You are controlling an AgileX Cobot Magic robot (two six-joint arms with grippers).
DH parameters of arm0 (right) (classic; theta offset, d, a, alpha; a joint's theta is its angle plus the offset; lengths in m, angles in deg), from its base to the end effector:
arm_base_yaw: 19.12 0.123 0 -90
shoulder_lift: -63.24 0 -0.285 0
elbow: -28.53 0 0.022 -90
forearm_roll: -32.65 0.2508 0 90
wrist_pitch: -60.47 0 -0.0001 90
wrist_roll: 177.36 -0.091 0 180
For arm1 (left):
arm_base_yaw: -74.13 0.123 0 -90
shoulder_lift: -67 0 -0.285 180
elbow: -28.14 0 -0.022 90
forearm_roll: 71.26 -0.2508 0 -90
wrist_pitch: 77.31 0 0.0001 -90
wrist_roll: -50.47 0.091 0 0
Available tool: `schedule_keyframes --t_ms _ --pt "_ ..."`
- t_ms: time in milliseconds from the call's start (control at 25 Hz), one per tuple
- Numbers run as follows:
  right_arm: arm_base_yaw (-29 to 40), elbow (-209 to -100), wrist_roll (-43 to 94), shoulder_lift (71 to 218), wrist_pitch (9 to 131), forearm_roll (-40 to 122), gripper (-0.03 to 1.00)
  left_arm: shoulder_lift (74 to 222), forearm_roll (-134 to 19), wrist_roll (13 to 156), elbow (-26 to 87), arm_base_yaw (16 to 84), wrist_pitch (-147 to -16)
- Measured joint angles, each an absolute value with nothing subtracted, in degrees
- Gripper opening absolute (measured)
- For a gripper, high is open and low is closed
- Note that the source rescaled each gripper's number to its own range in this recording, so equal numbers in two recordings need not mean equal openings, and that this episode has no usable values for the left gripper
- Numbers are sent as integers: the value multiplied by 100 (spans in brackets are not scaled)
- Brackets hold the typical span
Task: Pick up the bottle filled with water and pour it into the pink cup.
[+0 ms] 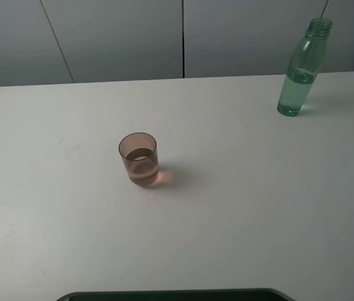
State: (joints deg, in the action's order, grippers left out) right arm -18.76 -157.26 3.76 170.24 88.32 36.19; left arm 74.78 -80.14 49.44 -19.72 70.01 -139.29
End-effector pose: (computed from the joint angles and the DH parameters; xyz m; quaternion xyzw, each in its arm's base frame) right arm 0.4042 0.0052 0.3110 0.0068 0.9025 0.0219 0.4300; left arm -0.0068 0.0129 0.2798 0.0187 0.8527 0.0540 0.5193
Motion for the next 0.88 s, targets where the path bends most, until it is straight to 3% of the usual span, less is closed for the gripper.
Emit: schedule_keyframes --t_ms 160,400,640,880 --pt "-1916 -16551 355 16998 11073 3897 100 7478 -8014 4944 -1972 7001 -13929" --pt "-1916 -16820 302 16989 12675 3944 100 7478 -8014 4944 -1972 7001 -13929" --pt "-1916 -16804 217 16977 13008 3944 100 7478 -8014 4944 -1972 7001 -13929" --pt "-1881 -15905 185 16305 13008 4068 100 7478 -8014 4944 -1972 7001 -13929"
